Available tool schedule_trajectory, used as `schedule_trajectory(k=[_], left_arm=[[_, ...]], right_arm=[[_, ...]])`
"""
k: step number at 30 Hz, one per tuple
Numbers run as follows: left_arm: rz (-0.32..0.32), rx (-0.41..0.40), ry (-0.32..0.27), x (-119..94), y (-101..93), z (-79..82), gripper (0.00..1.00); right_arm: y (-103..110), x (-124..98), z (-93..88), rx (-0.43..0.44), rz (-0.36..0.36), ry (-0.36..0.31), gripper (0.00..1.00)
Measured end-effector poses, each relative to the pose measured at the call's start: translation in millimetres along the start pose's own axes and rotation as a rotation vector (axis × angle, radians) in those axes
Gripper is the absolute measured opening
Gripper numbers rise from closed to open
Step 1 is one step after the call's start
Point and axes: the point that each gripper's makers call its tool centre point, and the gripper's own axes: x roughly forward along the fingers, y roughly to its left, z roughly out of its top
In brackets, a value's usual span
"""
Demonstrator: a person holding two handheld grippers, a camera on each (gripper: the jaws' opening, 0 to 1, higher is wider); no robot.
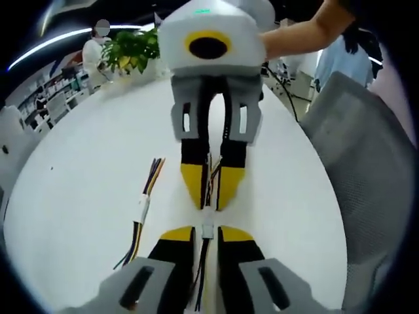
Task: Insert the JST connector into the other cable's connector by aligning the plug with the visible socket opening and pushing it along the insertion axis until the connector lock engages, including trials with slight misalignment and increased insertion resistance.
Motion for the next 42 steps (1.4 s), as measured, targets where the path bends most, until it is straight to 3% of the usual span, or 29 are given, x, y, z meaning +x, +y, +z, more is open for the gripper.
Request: schedule_trajectory(k=[10,15,23,31,35,42], left_arm=[[0.03,-0.023,0.01,-3,0.2,-2.3,0.19],[0.062,-0.046,0.018,-7,3.7,-3.4,0.19],[0.093,-0.095,-0.005,-17,3.2,0.0,0.21],[0.142,-0.125,0.0,-28,0.2,0.0,0.33],[0.161,-0.138,-0.007,-33,-2.1,1.0,0.38],[0.213,-0.168,-0.01,-43,-0.8,-0.2,0.47]], right_arm=[[2,-6,-2.0,0.023,-0.04,-0.007,0.14],[2,-10,-0.4,0.034,-0.056,-0.017,0.16],[2,-20,7.5,0.139,-0.116,-0.084,0.26],[2,-28,8.4,0.171,-0.158,-0.102,0.31],[4,-32,14.2,0.191,-0.183,-0.136,0.26],[6,-38,24.6,0.238,-0.215,-0.173,0.34]])
